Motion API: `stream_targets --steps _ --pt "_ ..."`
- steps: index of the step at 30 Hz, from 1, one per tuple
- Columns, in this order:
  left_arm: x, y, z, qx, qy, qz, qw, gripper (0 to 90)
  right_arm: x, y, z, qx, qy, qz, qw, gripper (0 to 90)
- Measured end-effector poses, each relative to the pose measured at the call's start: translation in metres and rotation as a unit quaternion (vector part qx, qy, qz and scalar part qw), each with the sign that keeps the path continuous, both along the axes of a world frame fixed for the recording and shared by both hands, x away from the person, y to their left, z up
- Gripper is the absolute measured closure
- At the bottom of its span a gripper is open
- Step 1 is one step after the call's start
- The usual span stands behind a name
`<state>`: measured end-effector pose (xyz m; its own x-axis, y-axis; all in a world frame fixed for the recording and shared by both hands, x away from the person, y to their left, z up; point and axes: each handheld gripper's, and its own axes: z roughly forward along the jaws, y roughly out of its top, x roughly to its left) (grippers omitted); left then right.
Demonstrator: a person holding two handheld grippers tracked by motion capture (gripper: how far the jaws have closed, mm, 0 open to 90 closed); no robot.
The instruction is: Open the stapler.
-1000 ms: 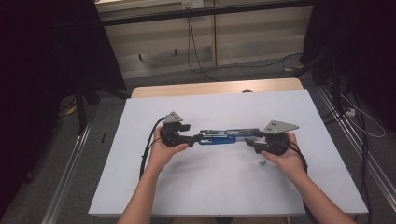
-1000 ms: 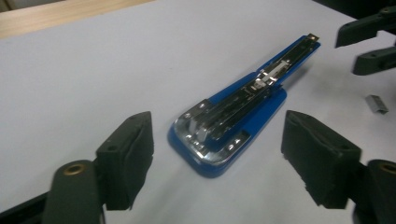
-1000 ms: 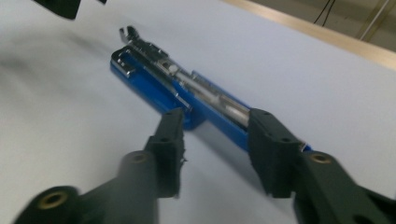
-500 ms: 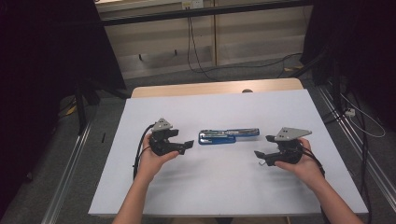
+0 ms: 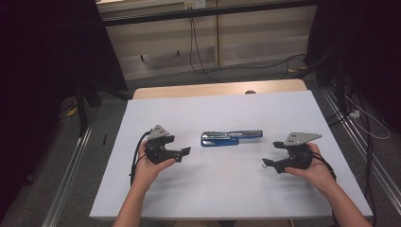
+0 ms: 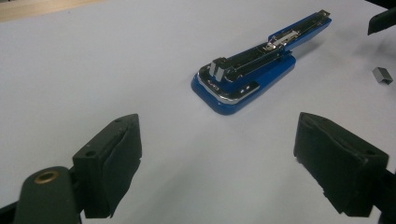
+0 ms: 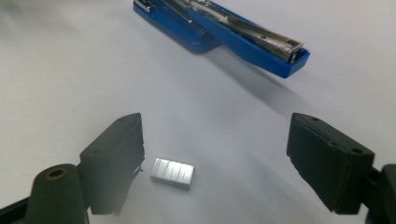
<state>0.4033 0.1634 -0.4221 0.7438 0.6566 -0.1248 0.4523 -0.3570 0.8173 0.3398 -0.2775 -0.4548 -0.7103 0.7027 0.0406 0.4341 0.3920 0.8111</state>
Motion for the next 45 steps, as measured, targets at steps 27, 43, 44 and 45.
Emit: stream_targets --steps 27,43,44,45 --pt "0.000 -0.002 0.003 -0.005 -0.006 -0.007 0.9999 15.6 -0.005 0.002 -0.006 -0.050 0.027 0.058 0.9967 49.6" --pt "0.001 -0.003 0.003 -0.005 -0.004 -0.006 1.0000 15.9 -0.001 0.015 -0.009 -0.057 0.023 0.089 0.9941 48.6" --pt "0.001 -0.003 0.003 -0.004 -0.005 -0.007 1.0000 15.9 0.000 0.015 -0.008 -0.058 0.024 0.091 0.9939 49.9" --pt "0.001 -0.003 0.003 -0.004 -0.005 -0.007 1.0000 15.9 0.000 0.016 -0.008 -0.058 0.025 0.093 0.9936 51.4"
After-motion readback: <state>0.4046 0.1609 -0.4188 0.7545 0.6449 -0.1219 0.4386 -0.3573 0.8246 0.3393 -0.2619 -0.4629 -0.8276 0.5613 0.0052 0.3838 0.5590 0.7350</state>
